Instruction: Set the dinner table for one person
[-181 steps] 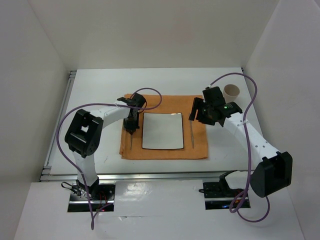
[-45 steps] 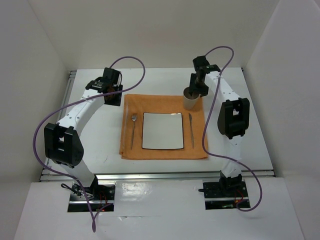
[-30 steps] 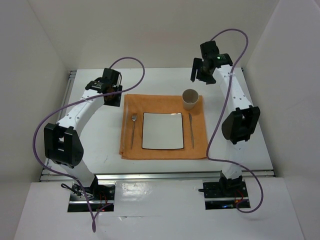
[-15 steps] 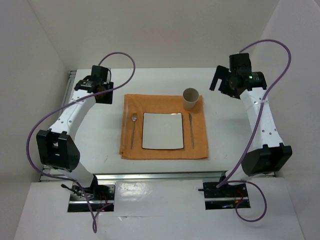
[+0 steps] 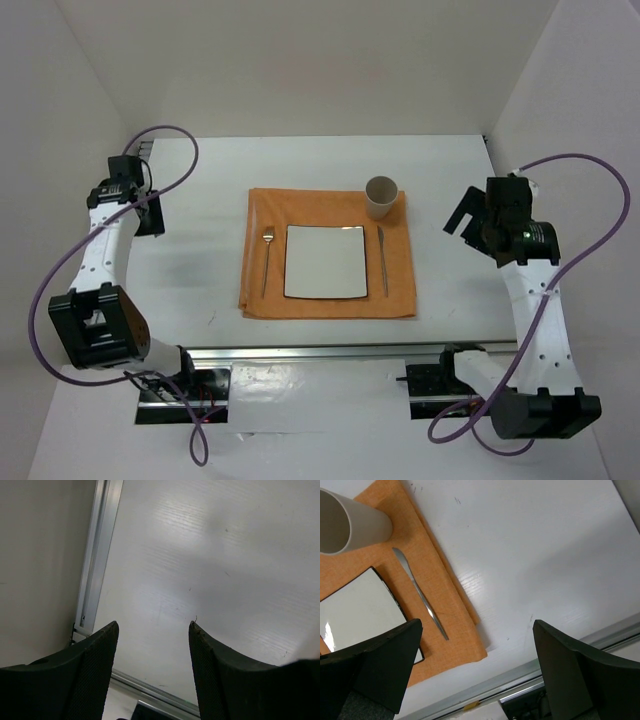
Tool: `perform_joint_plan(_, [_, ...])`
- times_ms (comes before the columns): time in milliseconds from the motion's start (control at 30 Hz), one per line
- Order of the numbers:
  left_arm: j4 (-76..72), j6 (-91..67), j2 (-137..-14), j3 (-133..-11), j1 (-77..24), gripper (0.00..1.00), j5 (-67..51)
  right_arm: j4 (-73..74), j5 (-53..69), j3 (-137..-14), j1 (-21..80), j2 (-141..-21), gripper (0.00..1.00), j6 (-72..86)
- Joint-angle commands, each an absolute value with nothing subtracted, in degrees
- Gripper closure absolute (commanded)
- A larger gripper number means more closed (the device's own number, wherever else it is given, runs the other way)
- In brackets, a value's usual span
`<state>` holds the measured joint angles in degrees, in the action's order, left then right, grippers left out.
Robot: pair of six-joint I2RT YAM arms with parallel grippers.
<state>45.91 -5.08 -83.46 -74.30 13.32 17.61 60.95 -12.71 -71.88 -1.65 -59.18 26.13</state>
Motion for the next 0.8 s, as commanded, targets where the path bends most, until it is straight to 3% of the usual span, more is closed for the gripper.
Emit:
perform_joint_plan(0, [45.87,-2.64,-78.93,-73.56,15.38,0.35,16.0,62.67,-13.09,-71.19,-1.32,-56.0,0.0,27.69])
perform_joint_plan(767, [49.66,0.26,-66.27,-66.36,18.02,0.33,13.01,68.29,-9.05,-74.36,-1.32,-47.55,0.0,27.16])
